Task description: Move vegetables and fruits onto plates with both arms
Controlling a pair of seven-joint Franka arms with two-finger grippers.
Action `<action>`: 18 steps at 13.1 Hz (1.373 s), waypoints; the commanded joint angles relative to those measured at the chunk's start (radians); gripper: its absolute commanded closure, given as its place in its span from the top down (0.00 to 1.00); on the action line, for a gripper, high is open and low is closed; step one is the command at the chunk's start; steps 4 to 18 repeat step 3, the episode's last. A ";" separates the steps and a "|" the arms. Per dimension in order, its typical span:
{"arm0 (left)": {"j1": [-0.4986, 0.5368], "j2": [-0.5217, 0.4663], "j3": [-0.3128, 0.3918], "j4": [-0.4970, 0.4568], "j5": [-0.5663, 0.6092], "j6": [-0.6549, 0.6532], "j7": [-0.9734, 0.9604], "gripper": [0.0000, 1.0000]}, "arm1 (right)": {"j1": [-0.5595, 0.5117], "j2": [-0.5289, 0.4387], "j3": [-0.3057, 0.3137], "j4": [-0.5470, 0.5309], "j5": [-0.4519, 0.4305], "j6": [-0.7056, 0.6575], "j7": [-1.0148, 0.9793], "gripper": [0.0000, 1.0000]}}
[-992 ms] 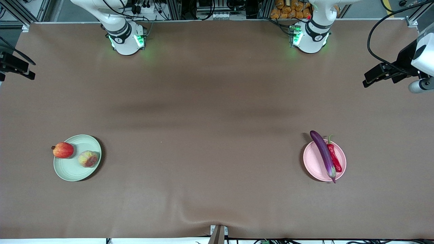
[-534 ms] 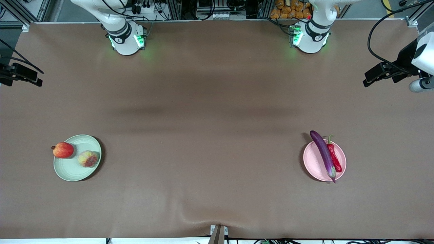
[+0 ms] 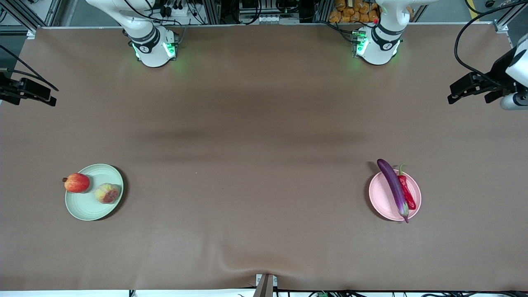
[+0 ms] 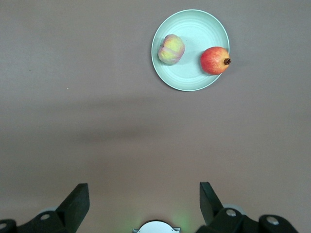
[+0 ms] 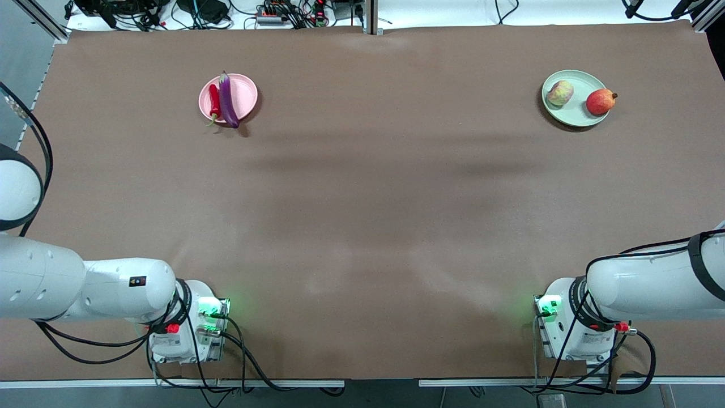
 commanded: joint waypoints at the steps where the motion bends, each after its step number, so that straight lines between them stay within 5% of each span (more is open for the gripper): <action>1: 0.010 0.001 -0.004 0.016 -0.010 -0.012 0.012 1.00 | -0.004 -0.012 0.015 -0.011 -0.021 0.004 0.012 1.00; 18: 0.010 0.018 -0.004 0.044 -0.009 -0.013 0.003 1.00 | 0.001 -0.013 0.015 -0.009 -0.022 0.002 0.009 1.00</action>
